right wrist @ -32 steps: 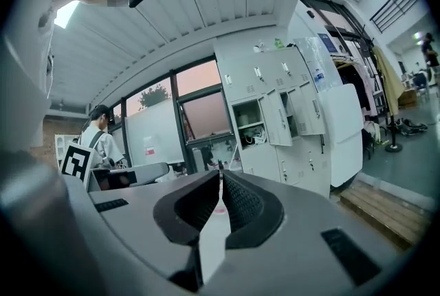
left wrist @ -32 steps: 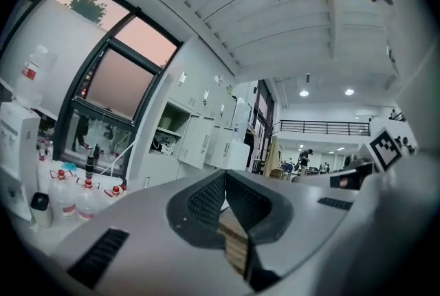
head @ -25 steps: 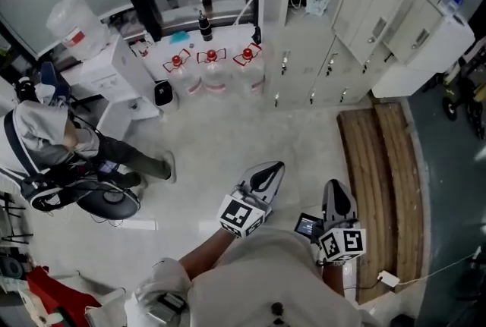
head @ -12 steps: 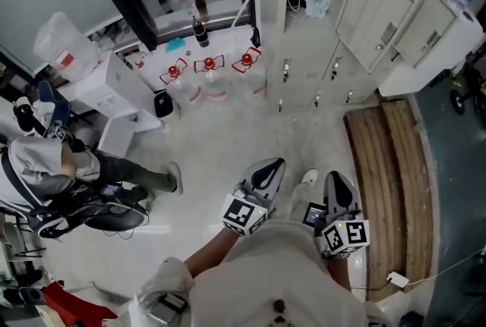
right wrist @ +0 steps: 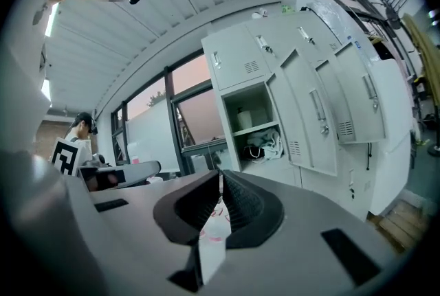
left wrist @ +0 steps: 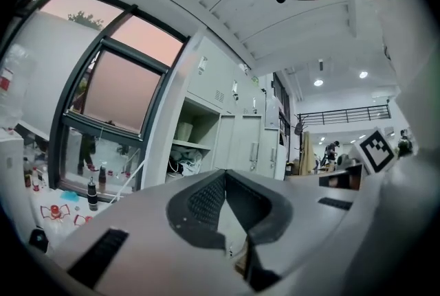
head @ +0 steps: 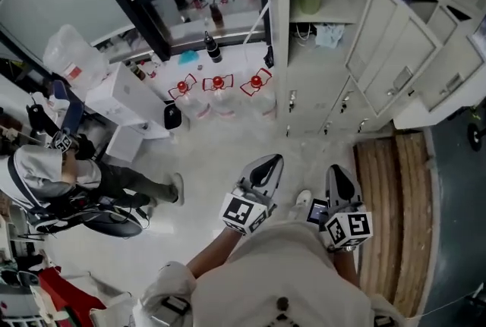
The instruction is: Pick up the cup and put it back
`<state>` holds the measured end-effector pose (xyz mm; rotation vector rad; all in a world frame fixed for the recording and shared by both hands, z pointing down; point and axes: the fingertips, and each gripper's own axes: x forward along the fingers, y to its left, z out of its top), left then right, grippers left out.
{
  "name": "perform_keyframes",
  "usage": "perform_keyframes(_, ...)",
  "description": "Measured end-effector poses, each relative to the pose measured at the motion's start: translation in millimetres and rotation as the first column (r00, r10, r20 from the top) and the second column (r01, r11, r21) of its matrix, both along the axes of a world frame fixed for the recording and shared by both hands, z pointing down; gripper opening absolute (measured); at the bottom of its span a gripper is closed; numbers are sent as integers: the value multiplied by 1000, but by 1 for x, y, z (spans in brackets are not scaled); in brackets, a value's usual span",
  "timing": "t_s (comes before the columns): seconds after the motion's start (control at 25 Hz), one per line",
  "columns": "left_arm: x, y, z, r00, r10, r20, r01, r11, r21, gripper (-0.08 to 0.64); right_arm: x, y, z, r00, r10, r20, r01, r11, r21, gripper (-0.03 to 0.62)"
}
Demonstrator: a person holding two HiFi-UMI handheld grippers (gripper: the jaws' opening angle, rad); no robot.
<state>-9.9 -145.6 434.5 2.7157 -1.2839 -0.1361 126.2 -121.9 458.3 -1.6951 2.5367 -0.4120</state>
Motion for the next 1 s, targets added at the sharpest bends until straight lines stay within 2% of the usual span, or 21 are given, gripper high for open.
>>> perform_keyframes(0.2, 35, -53, -11, 996, -89, -6, 89, 996, 9, 9, 35, -62, -4, 995, -95, -4, 95, 995, -12, 31)
perform_keyframes(0.44, 66, -83, -2, 987, -162, -10, 162, 987, -17, 8, 58, -121, -8, 982, -188, -18, 188, 982, 7, 32)
perform_keyframes(0.72, 49, -125, -7, 964, -264, -6, 264, 964, -2, 9, 56, -164, -6, 972, -236, -10, 236, 972, -2, 32)
perform_keyframes(0.84, 38, -142, -4, 963, -268, 3, 268, 963, 15, 9, 45, -179, 0, 971, -239, -3, 239, 971, 7, 32)
perform_keyframes(1.0, 41, -172, -2, 968, -252, -12, 252, 968, 11, 8, 45, -209, -1, 972, -232, -32, 232, 973, -4, 32)
